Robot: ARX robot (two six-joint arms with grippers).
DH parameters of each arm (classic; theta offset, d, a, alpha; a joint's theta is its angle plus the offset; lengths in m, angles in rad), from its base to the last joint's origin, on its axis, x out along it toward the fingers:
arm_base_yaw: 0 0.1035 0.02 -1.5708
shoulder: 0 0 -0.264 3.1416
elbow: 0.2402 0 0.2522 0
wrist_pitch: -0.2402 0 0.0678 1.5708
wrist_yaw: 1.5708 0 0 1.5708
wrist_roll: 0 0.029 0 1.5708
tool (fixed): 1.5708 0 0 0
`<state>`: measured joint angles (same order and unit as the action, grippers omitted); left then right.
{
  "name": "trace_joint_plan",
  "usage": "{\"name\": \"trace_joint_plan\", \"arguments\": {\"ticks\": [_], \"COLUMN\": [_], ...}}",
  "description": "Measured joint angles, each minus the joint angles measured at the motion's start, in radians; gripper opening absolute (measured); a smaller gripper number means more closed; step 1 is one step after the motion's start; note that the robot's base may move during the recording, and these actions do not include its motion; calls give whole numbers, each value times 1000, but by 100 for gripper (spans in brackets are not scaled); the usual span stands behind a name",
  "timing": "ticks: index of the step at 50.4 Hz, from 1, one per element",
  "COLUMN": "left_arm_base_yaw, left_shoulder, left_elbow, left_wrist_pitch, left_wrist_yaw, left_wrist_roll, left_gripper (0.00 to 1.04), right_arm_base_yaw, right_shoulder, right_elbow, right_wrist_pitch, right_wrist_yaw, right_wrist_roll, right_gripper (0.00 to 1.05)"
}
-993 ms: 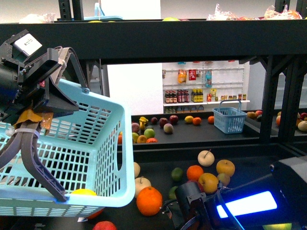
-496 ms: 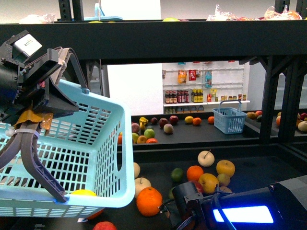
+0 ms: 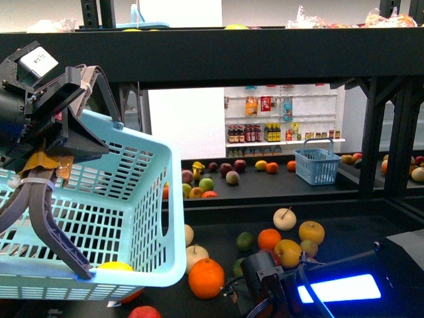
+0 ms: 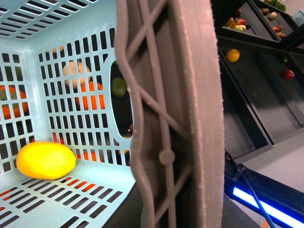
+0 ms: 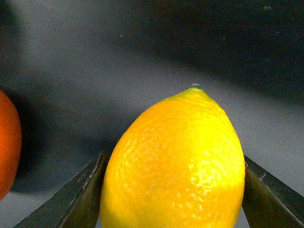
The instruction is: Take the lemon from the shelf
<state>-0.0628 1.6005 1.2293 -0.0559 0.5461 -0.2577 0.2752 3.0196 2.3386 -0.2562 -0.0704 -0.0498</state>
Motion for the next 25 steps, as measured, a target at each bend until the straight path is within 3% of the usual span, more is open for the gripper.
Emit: {"name": "trace_joint_plan", "arguments": {"ticks": [11,18,25], "left_arm_base_yaw": [0,0,0], "left_shoulder": [0,0,0], "left_elbow": [0,0,0], "left_wrist_pitch": [0,0,0], "left_wrist_yaw": [0,0,0], "left_wrist_roll": [0,0,0], "left_gripper": [14,14,14], "right_arm_base_yaw": [-48,-143,-233], "right_shoulder": [-125,-336,-575], "right_elbow": [-174,-362,-525], "right_wrist_pitch": [107,227,291], "right_wrist_yaw": [12,37,-7], "right_wrist_roll": [10,9,24], "right_gripper": [72,72,72]}}
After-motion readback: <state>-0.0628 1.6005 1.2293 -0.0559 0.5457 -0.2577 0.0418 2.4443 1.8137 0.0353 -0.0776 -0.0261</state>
